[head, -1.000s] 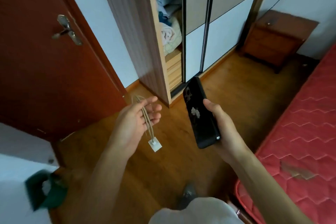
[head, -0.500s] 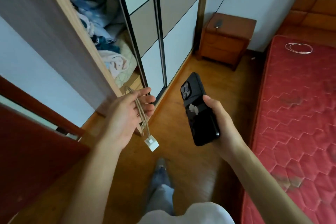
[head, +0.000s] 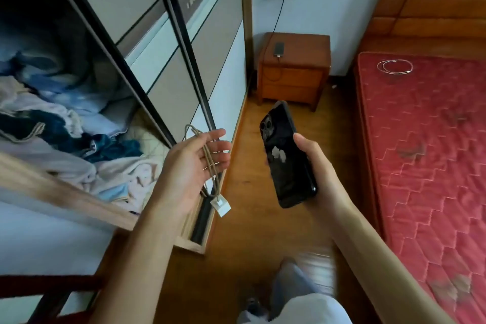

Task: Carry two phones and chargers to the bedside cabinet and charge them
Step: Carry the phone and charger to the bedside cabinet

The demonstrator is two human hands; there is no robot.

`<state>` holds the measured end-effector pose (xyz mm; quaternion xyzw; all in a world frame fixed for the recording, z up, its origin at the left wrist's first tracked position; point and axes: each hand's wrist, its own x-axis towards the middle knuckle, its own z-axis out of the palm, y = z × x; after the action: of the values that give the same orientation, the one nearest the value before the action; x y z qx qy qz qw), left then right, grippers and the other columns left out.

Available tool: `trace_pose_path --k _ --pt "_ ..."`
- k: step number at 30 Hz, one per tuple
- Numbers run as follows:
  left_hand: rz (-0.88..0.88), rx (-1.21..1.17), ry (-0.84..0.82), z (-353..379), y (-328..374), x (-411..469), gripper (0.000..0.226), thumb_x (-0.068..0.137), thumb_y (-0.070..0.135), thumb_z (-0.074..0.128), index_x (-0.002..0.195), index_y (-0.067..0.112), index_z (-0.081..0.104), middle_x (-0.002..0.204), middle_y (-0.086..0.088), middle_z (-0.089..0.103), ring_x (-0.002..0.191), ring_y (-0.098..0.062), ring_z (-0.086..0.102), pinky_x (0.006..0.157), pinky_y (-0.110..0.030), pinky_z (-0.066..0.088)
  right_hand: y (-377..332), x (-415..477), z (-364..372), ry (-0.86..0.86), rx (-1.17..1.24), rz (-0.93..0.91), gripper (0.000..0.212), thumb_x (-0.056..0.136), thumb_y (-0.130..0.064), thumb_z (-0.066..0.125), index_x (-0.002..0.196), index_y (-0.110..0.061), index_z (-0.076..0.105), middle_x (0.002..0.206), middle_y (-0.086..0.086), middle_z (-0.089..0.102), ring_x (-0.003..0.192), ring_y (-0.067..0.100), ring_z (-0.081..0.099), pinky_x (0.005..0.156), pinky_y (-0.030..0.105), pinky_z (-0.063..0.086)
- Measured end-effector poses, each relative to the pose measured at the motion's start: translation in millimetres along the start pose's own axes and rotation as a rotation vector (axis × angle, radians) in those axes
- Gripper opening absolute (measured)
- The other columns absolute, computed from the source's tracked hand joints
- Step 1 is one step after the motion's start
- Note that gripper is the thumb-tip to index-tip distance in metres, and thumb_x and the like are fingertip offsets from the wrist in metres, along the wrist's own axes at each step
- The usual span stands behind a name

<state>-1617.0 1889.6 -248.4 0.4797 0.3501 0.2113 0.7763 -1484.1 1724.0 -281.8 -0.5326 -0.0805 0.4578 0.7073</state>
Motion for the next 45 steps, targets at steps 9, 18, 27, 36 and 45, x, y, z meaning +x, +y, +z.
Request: trace_pose_path --k 9,18,27,36,45 --pt "-0.036 0.087 -0.054 41.6 31.7 176.6 0.032 0.102 0.020 0.041 0.105 0.010 0.071 0.083 -0.004 0.074 0.068 -0.013 0.068 0.065 -0.027 0.052 -57.4 144.9 -21.5 0.043 -0.006 -0.001 0.058 0.086 -0.057 0.056 0.129 -0.018 0.063 0.118 0.019 0.071 0.102 0.030 0.065 0.092 0.044 0.052" --pt "-0.077 0.079 -0.132 128.1 80.0 344.5 0.030 0.101 0.020 0.046 0.109 0.006 0.070 0.083 -0.007 0.072 0.066 -0.014 0.067 0.059 -0.026 0.055 -167.2 289.2 -55.2 0.110 0.052 -0.005 0.038 0.092 -0.044 0.054 0.119 -0.019 0.065 0.123 0.021 0.069 0.104 0.030 0.065 0.088 0.038 0.053" --pt "-0.119 0.083 -0.217 178.8 112.0 516.6 0.031 0.102 0.021 0.044 0.115 0.006 0.068 0.085 -0.006 0.073 0.069 -0.014 0.069 0.061 -0.027 0.057 -231.2 438.0 -83.6 0.167 0.079 -0.020 0.063 0.078 -0.054 0.060 0.129 -0.017 0.062 0.122 0.018 0.071 0.110 0.032 0.066 0.098 0.044 0.052" --pt "-0.233 0.067 -0.279 217.6 158.5 707.9 0.032 0.103 0.022 0.043 0.113 0.008 0.070 0.087 -0.008 0.074 0.071 -0.017 0.070 0.061 -0.028 0.058 -302.7 606.1 -83.8 0.255 0.113 -0.059 0.069 0.079 -0.054 0.056 0.138 -0.016 0.055 0.121 0.012 0.072 0.110 0.027 0.069 0.080 0.029 0.057" --pt "-0.331 -0.030 -0.297 264.4 180.6 853.2 0.032 0.103 0.020 0.043 0.112 0.005 0.069 0.082 -0.007 0.073 0.069 -0.017 0.071 0.061 -0.029 0.058 -358.3 738.1 -118.4 0.295 0.125 -0.059 0.058 0.085 -0.054 0.063 0.130 -0.018 0.063 0.119 0.017 0.072 0.100 0.025 0.070 0.076 0.029 0.056"
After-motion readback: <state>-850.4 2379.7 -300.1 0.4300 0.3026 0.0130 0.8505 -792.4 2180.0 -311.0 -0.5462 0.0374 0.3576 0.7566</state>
